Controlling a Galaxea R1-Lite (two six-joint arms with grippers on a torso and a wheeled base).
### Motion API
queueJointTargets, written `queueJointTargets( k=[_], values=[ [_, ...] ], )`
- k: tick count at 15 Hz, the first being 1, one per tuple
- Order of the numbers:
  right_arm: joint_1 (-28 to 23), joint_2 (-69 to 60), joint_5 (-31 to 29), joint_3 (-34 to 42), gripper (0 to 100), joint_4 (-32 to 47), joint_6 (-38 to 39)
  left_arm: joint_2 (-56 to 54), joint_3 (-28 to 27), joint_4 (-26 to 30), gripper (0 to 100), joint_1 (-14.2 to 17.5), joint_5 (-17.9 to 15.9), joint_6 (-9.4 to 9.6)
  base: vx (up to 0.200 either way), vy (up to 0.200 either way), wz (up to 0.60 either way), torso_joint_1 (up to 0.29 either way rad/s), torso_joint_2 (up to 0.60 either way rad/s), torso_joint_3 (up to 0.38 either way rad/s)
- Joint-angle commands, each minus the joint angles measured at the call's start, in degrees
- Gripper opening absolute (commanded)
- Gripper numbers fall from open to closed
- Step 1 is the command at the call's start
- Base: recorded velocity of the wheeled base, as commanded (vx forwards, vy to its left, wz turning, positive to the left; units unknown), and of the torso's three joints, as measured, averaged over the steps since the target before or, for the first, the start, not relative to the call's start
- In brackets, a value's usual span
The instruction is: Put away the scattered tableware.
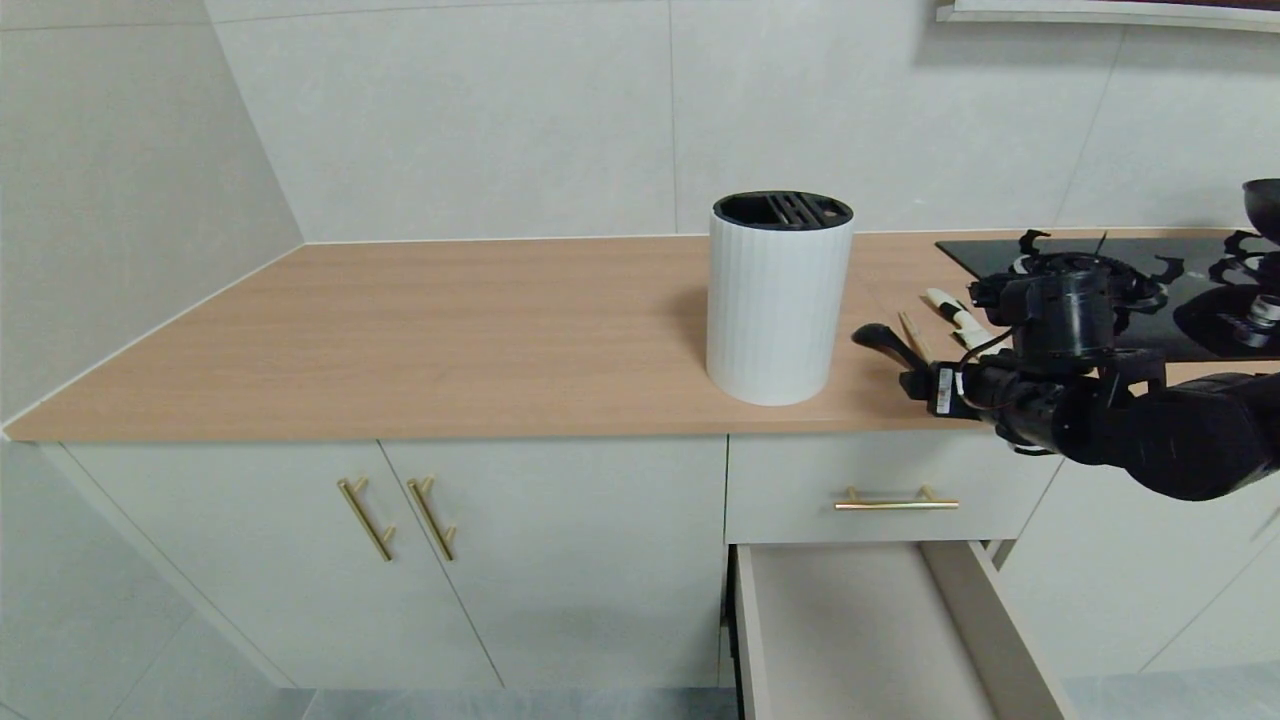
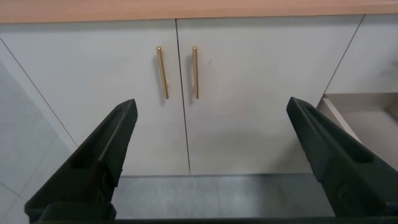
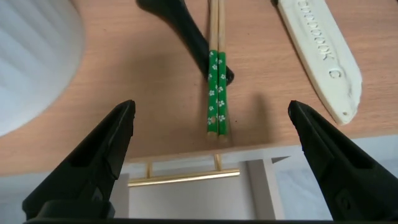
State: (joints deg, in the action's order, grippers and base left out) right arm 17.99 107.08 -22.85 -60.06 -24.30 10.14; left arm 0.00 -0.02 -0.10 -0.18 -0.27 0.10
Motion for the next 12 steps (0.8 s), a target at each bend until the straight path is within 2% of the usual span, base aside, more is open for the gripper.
queueJointTargets(
  k=[1,8,9,12],
  values=[
    [-0.77,1.73,0.08,-0.41,100,-0.05,-0.04,0.0,0.02,0.01,100,0.01,0.0,-0.01,0.0,0.0,0.0,0.0,0.0,0.0],
    [-1.29,3.04,0.08,-0.49,100,-1.81,0.05,0.09,0.02,0.01,100,0.01,-0.08,-0.01,0.0,0.0,0.0,0.0,0.0,0.0],
    [-1.29,3.04,0.08,-0.49,0,-1.81,0.05,0.09,0.02,0.01,100,0.01,0.0,-0.01,0.0,0.0,0.0,0.0,0.0,0.0],
    [-1.29,3.75,0.08,-1.2,0,-1.81,0.23,0.09,0.02,0.01,100,0.01,-0.08,-0.01,0.0,0.0,0.0,0.0,0.0,0.0]
  ],
)
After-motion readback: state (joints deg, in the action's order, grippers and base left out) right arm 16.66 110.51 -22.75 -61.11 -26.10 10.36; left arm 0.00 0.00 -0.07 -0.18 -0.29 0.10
